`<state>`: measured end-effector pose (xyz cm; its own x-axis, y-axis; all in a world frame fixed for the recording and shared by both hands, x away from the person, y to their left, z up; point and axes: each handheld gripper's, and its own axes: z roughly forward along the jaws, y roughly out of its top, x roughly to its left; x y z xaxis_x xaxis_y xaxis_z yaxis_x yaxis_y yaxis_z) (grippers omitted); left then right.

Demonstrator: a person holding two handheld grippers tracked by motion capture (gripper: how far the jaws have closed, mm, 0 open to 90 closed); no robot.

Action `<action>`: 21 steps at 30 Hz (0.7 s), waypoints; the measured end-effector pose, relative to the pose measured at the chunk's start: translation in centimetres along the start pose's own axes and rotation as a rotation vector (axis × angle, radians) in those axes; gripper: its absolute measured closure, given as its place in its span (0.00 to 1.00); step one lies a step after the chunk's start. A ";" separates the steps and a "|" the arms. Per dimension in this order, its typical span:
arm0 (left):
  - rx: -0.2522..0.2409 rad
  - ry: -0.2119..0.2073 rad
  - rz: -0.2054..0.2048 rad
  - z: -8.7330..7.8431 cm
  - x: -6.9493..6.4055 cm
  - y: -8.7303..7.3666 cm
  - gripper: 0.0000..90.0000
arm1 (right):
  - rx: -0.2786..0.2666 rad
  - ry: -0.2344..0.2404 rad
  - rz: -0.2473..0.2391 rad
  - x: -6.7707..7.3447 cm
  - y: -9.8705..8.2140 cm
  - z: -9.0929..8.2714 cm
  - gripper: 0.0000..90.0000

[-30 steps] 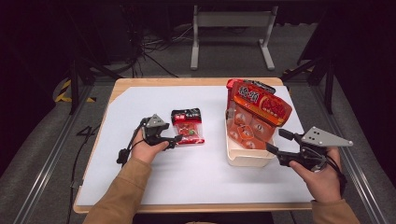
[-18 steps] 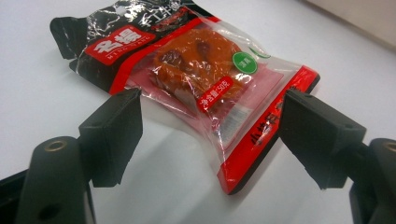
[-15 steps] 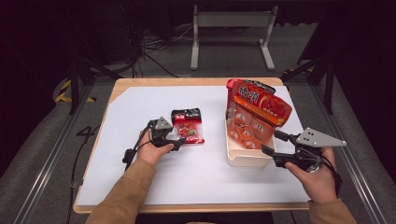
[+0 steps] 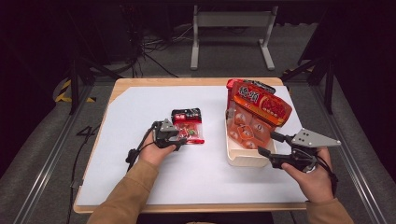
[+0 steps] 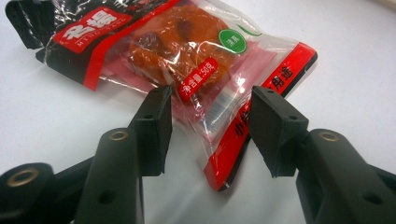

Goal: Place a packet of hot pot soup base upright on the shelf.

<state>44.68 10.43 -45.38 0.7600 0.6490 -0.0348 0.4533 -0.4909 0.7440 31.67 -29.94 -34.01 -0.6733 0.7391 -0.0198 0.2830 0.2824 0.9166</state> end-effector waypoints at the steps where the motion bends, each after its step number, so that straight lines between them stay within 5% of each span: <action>1: 0.001 -0.004 -0.006 0.0 0.1 0.0 0.60 | 0.000 0.002 -0.001 0.0 0.0 0.0 0.33; 11: 0.007 0.000 -0.078 -0.2 0.0 -0.1 0.94 | -0.002 0.024 -0.012 0.5 0.2 0.4 0.33; 17: -0.006 -0.014 -0.121 -0.5 0.1 -0.1 0.99 | 0.007 0.036 -0.017 0.8 0.3 0.9 0.36; 21: -0.020 -0.010 -0.107 -0.8 0.0 0.0 1.00 | 0.021 0.063 -0.009 1.0 0.3 1.4 0.43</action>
<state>44.31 10.93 -44.83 0.7125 0.6911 -0.1217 0.5229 -0.4072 0.7489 32.01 -28.29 -34.32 -0.7174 0.6967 -0.0024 0.2902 0.3020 0.9081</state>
